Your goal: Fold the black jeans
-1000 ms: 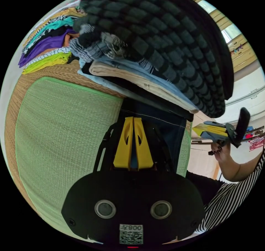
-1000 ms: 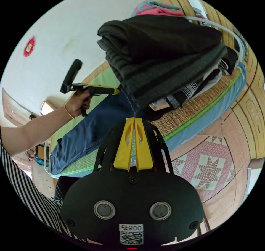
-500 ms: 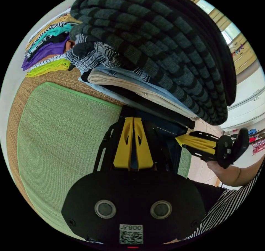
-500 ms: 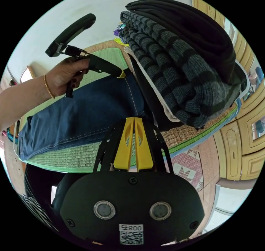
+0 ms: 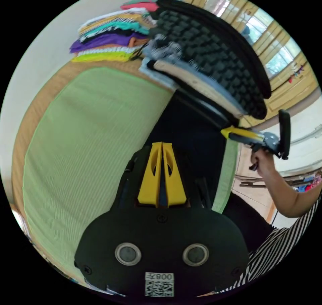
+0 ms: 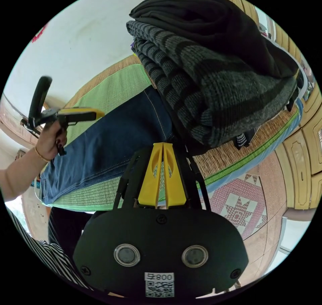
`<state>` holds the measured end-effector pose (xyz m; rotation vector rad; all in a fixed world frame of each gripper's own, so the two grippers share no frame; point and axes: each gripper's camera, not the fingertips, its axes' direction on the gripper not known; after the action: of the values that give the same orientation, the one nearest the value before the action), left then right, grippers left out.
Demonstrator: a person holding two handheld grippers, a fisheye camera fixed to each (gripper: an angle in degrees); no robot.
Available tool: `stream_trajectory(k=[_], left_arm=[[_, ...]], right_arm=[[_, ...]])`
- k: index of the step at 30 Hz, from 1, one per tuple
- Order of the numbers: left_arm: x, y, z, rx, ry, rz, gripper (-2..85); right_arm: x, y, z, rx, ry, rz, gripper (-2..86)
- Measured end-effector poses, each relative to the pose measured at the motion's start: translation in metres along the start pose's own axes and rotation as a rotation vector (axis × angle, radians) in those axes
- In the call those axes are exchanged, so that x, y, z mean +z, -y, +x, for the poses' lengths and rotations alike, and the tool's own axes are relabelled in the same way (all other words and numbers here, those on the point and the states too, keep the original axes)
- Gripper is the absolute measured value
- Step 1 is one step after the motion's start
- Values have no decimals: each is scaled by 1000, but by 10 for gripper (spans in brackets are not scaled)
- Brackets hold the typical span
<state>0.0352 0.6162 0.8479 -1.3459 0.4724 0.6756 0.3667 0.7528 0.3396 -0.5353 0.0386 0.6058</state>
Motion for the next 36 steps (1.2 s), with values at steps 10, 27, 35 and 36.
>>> stream_trajectory(k=[10, 27, 35, 36], left_arm=[[-96, -124, -22, -223, 23, -4, 0], [-258, -324, -59, -671, 20, 49, 2], [-360, -396, -89, -808, 115, 241, 27], [-365, -399, -91, -806, 127, 240, 32]], right_arm=[[10, 42, -61, -80, -73, 3, 0], [113, 108, -218, -366, 148, -230, 1], [120, 150, -290, -536, 446, -208, 1], [123, 153, -300, -562, 463, -213, 1]])
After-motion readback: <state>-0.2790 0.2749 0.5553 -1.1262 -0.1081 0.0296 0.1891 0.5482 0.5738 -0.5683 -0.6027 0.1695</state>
